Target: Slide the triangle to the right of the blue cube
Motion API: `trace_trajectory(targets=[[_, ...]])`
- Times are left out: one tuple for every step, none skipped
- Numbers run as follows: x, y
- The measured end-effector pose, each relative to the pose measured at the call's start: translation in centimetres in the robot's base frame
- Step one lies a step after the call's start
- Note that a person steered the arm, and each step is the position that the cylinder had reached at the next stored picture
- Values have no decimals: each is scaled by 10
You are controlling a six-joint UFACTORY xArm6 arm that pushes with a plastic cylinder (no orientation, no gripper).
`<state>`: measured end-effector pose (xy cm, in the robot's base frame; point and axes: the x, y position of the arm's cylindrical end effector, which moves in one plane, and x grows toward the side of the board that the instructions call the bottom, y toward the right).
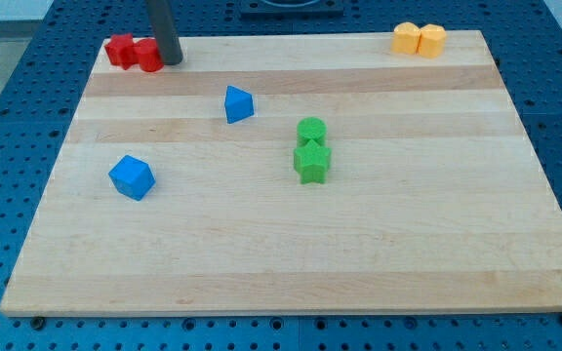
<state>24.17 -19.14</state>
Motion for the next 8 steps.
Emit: trace_trajectory(targets=[[0,-11],[3,0],[25,38],[34,87],[34,137],[53,146],[102,132],[140,101]])
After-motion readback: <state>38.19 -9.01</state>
